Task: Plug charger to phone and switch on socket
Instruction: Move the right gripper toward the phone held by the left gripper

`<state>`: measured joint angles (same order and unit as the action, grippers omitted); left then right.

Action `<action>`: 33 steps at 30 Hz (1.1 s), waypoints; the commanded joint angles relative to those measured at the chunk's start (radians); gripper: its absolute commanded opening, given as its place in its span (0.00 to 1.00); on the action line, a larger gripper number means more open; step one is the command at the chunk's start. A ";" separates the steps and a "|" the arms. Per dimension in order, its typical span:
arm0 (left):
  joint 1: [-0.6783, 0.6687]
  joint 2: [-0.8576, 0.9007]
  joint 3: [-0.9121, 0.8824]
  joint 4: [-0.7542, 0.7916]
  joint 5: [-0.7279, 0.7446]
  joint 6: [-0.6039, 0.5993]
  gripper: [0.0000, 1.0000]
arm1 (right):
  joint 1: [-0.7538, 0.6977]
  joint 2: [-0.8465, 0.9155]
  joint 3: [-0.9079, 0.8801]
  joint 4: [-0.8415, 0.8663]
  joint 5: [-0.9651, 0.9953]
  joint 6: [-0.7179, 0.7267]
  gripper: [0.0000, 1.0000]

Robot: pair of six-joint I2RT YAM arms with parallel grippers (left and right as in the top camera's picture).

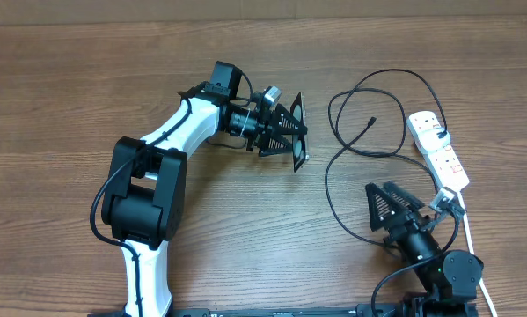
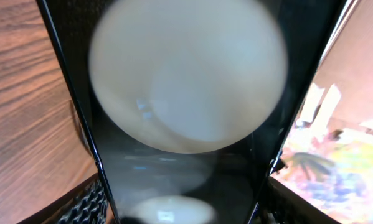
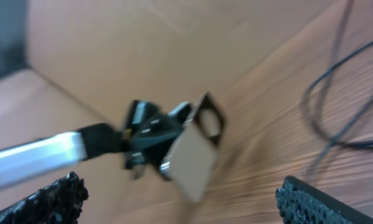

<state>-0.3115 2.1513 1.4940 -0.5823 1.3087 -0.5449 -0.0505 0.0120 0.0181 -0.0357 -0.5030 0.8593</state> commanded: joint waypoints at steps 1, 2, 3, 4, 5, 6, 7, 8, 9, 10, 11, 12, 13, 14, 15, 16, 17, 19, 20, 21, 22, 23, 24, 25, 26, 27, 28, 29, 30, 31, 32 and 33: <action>0.011 0.012 0.010 0.031 0.101 -0.109 0.47 | 0.006 -0.006 -0.010 0.029 -0.095 0.071 1.00; 0.011 0.012 0.010 0.041 0.114 -0.122 0.47 | 0.006 -0.005 -0.010 0.031 -0.103 0.002 1.00; 0.011 0.012 0.010 0.048 0.127 -0.134 0.47 | 0.010 -0.003 -0.010 0.026 -0.103 -0.062 1.00; 0.011 0.012 0.010 0.051 0.134 -0.142 0.47 | 0.018 0.001 -0.010 0.024 -0.101 -0.121 1.00; 0.011 0.012 0.010 0.056 0.141 -0.145 0.47 | 0.026 0.007 -0.010 0.024 -0.096 -0.159 1.00; 0.011 0.012 0.010 0.063 0.149 -0.150 0.47 | 0.039 0.018 -0.010 0.024 -0.082 -0.190 0.99; 0.011 0.012 0.010 0.064 0.151 -0.155 0.47 | 0.054 0.029 -0.010 0.024 -0.066 -0.212 0.99; 0.011 0.012 0.010 0.064 0.151 -0.159 0.47 | 0.070 0.043 -0.010 0.024 -0.044 -0.232 0.99; 0.011 0.012 0.010 0.064 0.151 -0.159 0.47 | 0.093 0.062 -0.010 0.025 -0.015 -0.252 0.99; 0.011 0.012 0.010 0.064 0.151 -0.160 0.47 | 0.116 0.079 -0.009 0.030 0.008 -0.264 0.99; 0.011 0.012 0.010 0.064 0.152 -0.160 0.47 | 0.140 0.098 -0.005 0.033 0.035 -0.266 0.99; 0.011 0.012 0.010 0.063 0.152 -0.160 0.47 | 0.171 0.123 0.003 0.035 0.064 -0.271 0.99; 0.011 0.012 0.010 0.063 0.152 -0.160 0.47 | 0.199 0.146 0.015 0.036 0.083 -0.291 0.99; 0.011 0.012 0.010 0.064 0.152 -0.162 0.47 | 0.227 0.173 0.030 0.034 0.104 -0.311 0.99; 0.011 0.012 0.010 0.064 0.152 -0.164 0.48 | 0.263 0.209 0.050 0.034 0.135 -0.333 0.99; 0.011 0.012 0.010 0.064 0.151 -0.167 0.48 | 0.296 0.243 0.070 0.034 0.167 -0.349 0.99; 0.011 0.012 0.010 0.064 0.151 -0.167 0.48 | 0.336 0.288 0.097 0.033 0.210 -0.372 0.99; 0.011 0.012 0.010 0.064 0.151 -0.167 0.48 | 0.408 0.375 0.150 0.025 0.285 -0.405 0.99; 0.011 0.012 0.010 0.064 0.152 -0.167 0.48 | 0.447 0.426 0.180 0.019 0.318 -0.422 0.99; 0.011 0.012 0.010 0.063 0.153 -0.168 0.48 | 0.492 0.486 0.217 0.010 0.357 -0.435 0.99; 0.011 0.012 0.010 0.064 0.159 -0.171 0.48 | 0.532 0.540 0.252 0.002 0.393 -0.451 0.99; 0.011 0.012 0.010 0.063 0.160 -0.174 0.48 | 0.580 0.603 0.292 -0.005 0.443 -0.473 0.99; 0.011 0.012 0.010 0.063 0.164 -0.177 0.48 | 0.621 0.657 0.325 -0.007 0.495 -0.487 0.99; 0.011 0.012 0.010 0.063 0.170 -0.178 0.48 | 0.668 0.718 0.361 -0.005 0.565 -0.499 0.99; 0.011 0.012 0.010 0.063 0.177 -0.178 0.48 | 0.707 0.767 0.389 -0.002 0.636 -0.502 0.99; 0.011 0.012 0.010 0.063 0.180 -0.178 0.48 | 0.743 0.813 0.415 0.001 0.711 -0.502 0.99; 0.011 0.012 0.010 0.064 0.185 -0.177 0.48 | 0.782 0.860 0.441 0.008 0.797 -0.502 1.00; 0.011 0.012 0.010 0.063 0.185 -0.178 0.48 | 0.813 0.898 0.459 0.015 0.871 -0.502 1.00; 0.011 0.012 0.010 0.063 0.185 -0.178 0.48 | 0.842 0.932 0.473 0.029 0.943 -0.502 1.00; 0.011 0.012 0.010 0.063 0.185 -0.178 0.48 | 0.870 0.964 0.481 0.053 1.010 -0.502 1.00; 0.011 0.012 0.010 0.063 0.185 -0.178 0.49 | 0.900 1.000 0.483 0.090 1.080 -0.502 1.00; 0.011 0.012 0.010 0.063 0.185 -0.178 0.48 | 0.920 1.028 0.483 0.123 1.135 -0.502 1.00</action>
<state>-0.3115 2.1517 1.4940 -0.5224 1.4311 -0.7086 0.8207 0.9863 0.4725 0.0536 0.3344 0.3771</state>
